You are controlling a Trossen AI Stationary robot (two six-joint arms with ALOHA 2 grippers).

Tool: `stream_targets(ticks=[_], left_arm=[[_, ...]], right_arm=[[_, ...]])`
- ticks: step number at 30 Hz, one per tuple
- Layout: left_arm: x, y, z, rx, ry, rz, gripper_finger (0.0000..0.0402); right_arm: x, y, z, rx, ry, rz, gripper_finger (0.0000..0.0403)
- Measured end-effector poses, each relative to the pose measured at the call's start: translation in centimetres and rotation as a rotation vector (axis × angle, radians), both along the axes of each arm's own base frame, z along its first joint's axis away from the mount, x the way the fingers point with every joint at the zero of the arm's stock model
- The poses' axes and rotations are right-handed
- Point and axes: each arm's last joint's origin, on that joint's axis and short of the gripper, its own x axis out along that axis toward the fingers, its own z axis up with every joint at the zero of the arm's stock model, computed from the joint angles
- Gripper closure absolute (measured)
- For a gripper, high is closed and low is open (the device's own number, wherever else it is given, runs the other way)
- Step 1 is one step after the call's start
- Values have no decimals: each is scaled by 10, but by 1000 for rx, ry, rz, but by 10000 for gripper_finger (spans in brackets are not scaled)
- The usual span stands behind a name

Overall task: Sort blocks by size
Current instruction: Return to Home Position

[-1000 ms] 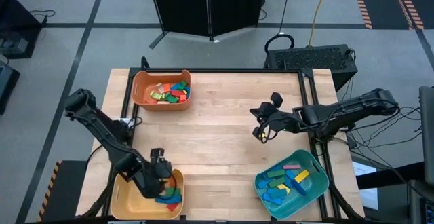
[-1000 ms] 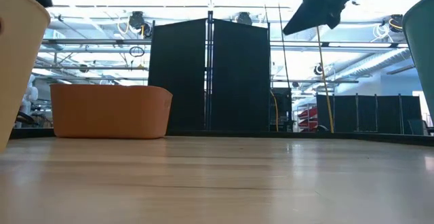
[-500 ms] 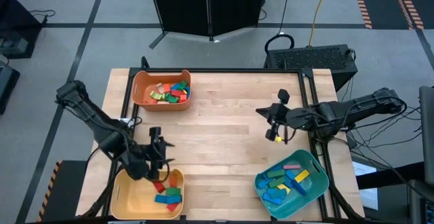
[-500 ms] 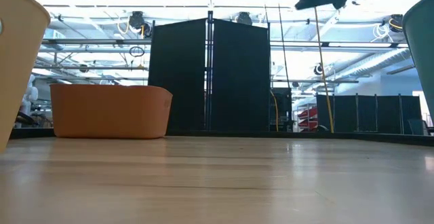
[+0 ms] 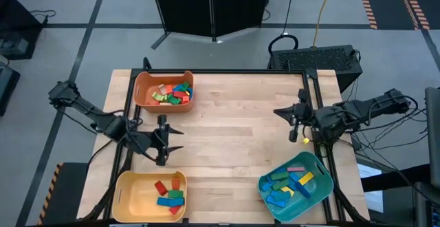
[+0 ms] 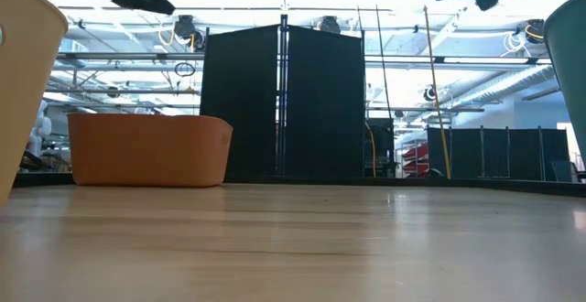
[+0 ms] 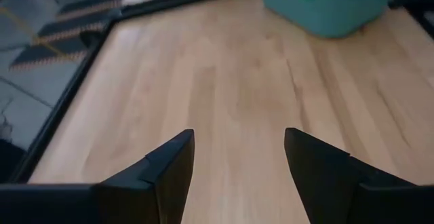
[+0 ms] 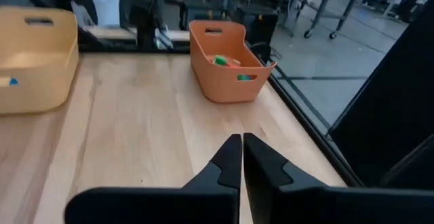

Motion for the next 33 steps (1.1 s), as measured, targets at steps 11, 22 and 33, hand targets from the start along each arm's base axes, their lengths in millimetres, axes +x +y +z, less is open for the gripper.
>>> stream_targets(ticks=[11,22,33], left_arm=[[-9,33,-18,-35,-138,-42,172],[-13,64,-25,-79,-211,-44,172],[-11,91,-47,-125,-276,-13,172]], right_arm=[[-28,-8,-46,14,-236,138,403],[-19,-18,-88,36,-298,214,403],[-17,-31,-97,57,-328,247,403]])
